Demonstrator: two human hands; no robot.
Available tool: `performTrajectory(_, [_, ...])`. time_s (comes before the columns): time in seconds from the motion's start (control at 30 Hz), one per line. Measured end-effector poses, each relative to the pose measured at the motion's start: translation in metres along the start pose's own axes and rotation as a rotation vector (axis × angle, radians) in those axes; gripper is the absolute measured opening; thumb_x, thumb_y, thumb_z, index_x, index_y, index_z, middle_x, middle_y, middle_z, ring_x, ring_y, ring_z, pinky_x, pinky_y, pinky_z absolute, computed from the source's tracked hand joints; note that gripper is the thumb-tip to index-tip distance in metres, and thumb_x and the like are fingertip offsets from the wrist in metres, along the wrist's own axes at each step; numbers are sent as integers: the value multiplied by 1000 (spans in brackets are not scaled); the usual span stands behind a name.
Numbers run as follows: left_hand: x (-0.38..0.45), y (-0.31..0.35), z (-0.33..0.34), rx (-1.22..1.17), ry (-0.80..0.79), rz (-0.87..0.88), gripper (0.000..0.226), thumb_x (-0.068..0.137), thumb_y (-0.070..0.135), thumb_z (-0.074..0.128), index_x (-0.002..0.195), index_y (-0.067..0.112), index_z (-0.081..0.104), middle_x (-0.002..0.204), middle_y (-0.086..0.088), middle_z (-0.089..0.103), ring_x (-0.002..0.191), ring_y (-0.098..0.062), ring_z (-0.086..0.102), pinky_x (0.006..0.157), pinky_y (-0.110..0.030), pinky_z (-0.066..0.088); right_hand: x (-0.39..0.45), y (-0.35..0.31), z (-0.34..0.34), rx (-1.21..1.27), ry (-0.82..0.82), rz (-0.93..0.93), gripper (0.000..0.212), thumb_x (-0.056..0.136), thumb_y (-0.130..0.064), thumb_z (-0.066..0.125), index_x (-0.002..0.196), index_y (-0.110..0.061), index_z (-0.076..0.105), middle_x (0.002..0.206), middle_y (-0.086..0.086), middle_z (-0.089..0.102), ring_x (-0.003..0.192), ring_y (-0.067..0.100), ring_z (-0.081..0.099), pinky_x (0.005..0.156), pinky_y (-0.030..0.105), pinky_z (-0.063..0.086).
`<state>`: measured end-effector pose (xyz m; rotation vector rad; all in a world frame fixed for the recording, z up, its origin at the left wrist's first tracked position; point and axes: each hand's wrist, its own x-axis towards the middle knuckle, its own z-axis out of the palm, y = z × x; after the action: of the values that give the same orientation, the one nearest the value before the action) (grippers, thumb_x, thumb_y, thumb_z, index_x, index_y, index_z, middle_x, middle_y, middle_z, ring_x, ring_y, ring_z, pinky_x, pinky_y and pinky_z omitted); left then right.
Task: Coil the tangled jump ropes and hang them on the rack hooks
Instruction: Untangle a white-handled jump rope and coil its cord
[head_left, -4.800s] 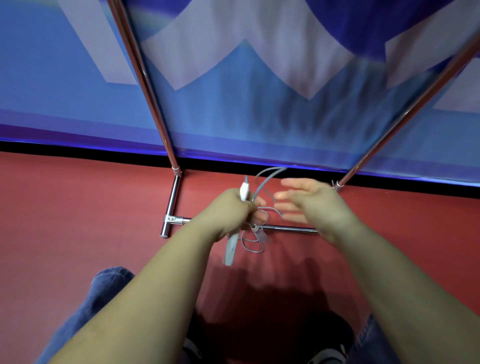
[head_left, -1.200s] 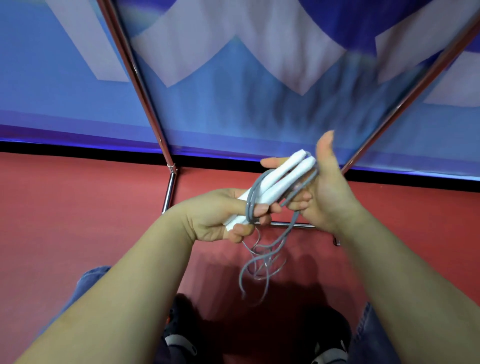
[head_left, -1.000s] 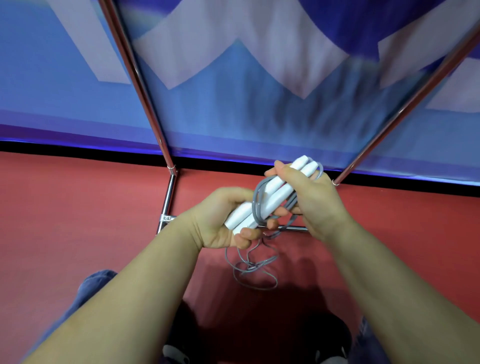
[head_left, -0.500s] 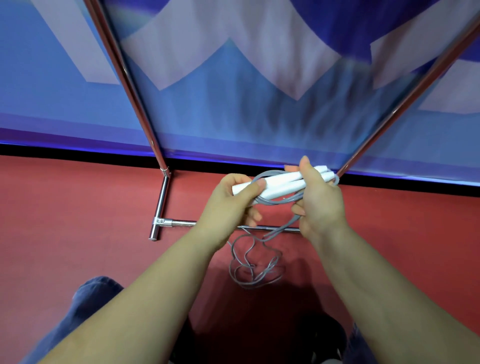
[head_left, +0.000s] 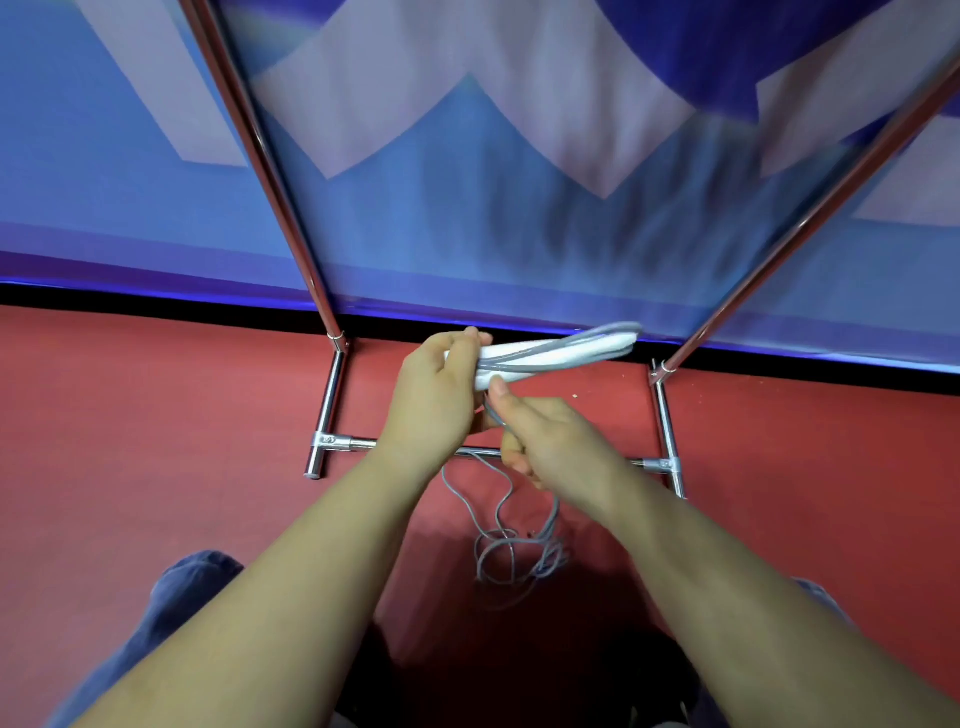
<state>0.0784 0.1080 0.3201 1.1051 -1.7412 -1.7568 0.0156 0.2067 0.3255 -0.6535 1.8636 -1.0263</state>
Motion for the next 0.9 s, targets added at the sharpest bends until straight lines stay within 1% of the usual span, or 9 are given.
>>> performTrajectory(0.17, [11,-14,-17,423,61,103,40,100,28,42,62,16,43,55,2,45,57,-19,41,55,-29,32,-2,2,1,-424,-55,-195,24,95,-27,50,85,-12,66,69,2,59,64,17,51,63,29,41])
performTrajectory(0.3, [15,-25,-20,507,61,16,26,95,30,50,83,12,65,81,-3,69,84,-27,62,79,-36,50,-16,-3,6,-597,-1,-348,23,92,-29,55,84,-11,66,57,0,45,58,19,40,56,30,33])
performTrajectory(0.47, [13,-23,-18,632,-159,-3,24,94,29,50,100,18,71,97,-5,73,98,-26,64,91,-37,49,-7,3,-18,-568,235,-340,13,85,-26,65,97,-26,72,84,-1,69,80,20,59,73,33,45])
performTrajectory(0.57, [9,-20,-19,614,-359,22,32,97,29,50,124,17,63,113,-3,69,104,-14,62,95,-25,45,2,13,-33,-474,170,-263,32,76,-22,77,108,-21,71,101,-6,67,91,5,57,80,16,40])
performTrajectory(0.67, [5,-20,-17,593,-491,13,33,99,22,49,127,9,60,122,0,65,93,4,57,77,-6,41,2,16,-44,-347,-119,-113,26,72,-16,81,97,-18,76,92,-3,73,78,-2,58,73,13,44])
performTrajectory(0.73, [2,-18,-16,537,-553,-51,29,99,18,48,120,5,63,103,5,67,52,6,50,50,-7,37,2,18,-47,-325,-173,-122,14,72,-18,81,83,-25,77,75,-3,72,63,-1,54,63,20,44])
performTrajectory(0.77, [1,-16,-17,504,-580,-92,29,98,17,48,117,3,65,64,4,64,38,0,39,40,-12,31,1,18,-48,-321,-169,-136,9,71,-22,81,78,-27,77,68,-2,68,58,-1,50,57,20,41])
performTrajectory(0.8, [0,-15,-17,474,-606,-130,29,98,17,49,114,-1,65,54,0,38,33,-6,30,36,-16,26,1,18,-47,-299,-165,-136,6,70,-26,81,74,-27,76,61,-2,63,55,1,45,54,20,37])
performTrajectory(0.9, [1,-11,-18,376,-658,-205,29,96,15,48,110,-2,66,47,-5,34,32,-10,23,35,-14,18,0,19,-46,-162,-128,-77,29,65,-38,76,73,-10,75,49,-7,52,47,3,37,47,19,30])
